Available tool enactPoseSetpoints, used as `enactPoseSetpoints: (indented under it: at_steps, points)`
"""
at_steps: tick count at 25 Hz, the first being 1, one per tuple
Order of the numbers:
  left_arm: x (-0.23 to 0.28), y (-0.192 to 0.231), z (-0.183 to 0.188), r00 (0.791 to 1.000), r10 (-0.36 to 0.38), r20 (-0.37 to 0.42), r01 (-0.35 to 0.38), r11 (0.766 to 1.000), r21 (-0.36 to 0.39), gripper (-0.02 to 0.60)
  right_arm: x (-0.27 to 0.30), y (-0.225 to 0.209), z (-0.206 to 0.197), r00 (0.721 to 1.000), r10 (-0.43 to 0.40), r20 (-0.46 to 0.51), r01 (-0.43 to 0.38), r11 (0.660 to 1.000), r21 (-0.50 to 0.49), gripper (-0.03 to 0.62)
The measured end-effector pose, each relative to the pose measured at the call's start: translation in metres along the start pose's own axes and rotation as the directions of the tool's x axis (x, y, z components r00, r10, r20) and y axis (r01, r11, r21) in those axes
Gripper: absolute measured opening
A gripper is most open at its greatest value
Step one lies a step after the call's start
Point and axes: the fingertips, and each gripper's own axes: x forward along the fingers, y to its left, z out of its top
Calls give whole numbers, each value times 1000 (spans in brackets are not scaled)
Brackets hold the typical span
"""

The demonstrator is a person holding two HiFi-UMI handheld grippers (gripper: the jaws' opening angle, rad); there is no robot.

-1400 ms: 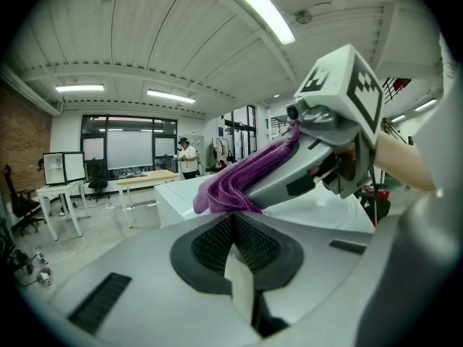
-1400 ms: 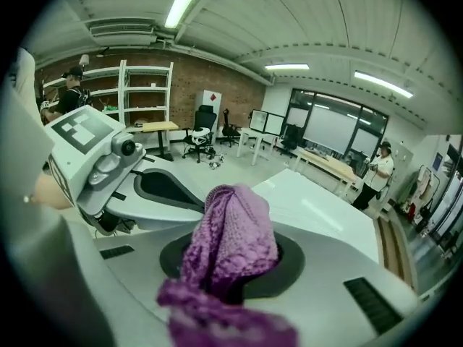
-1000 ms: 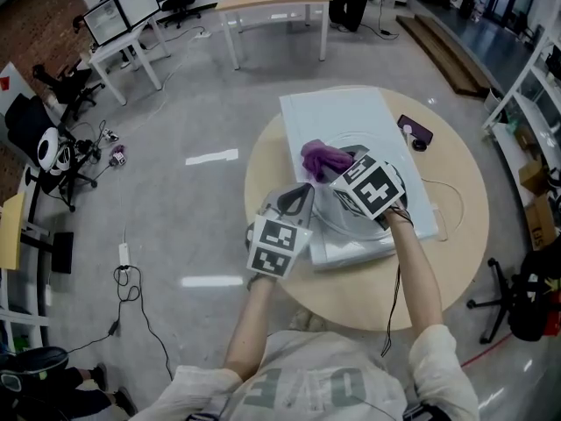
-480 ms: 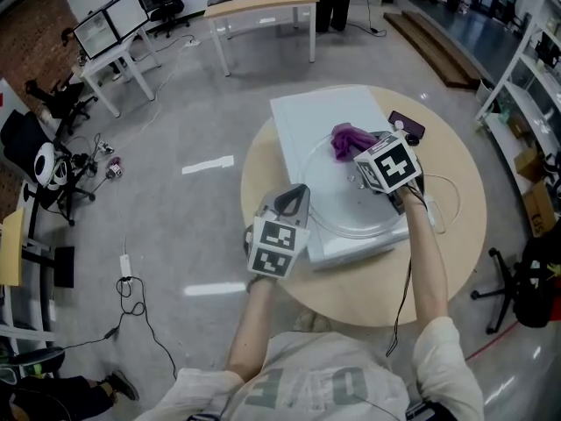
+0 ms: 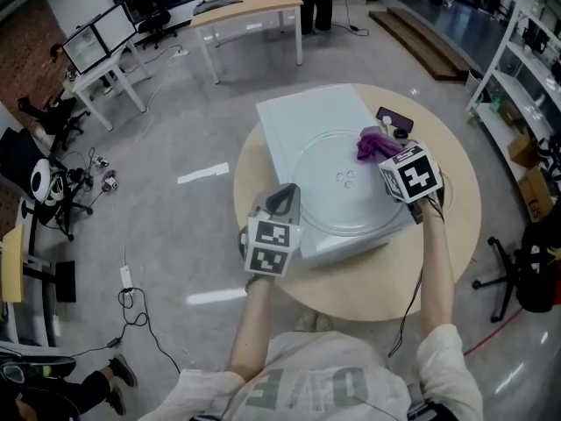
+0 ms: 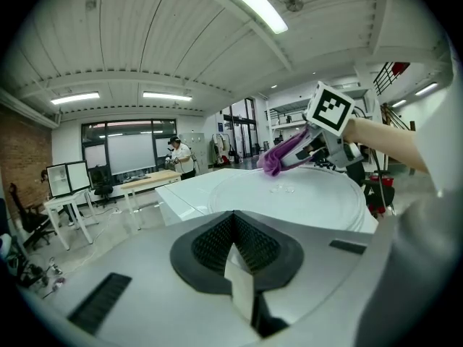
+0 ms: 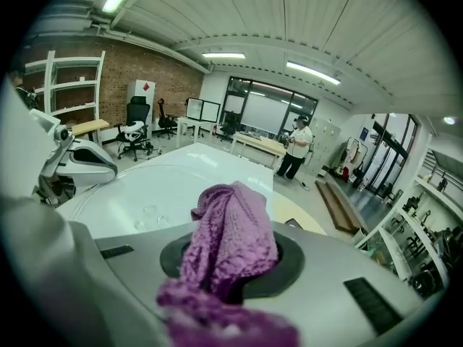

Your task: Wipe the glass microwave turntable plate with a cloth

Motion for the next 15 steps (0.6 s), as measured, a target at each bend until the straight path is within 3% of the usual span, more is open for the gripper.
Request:
enactPoseSetpoints:
  at_steps: [5, 15]
  points:
    - [1, 2, -2, 1000, 2, 5, -2, 1000, -4, 2, -30, 1, -24, 1000, -23, 12, 23, 999, 38, 49]
    - [2, -2, 0, 1000, 16, 4, -16, 1000, -5, 2, -94, 31, -61, 998, -55, 10, 55, 998, -10, 49]
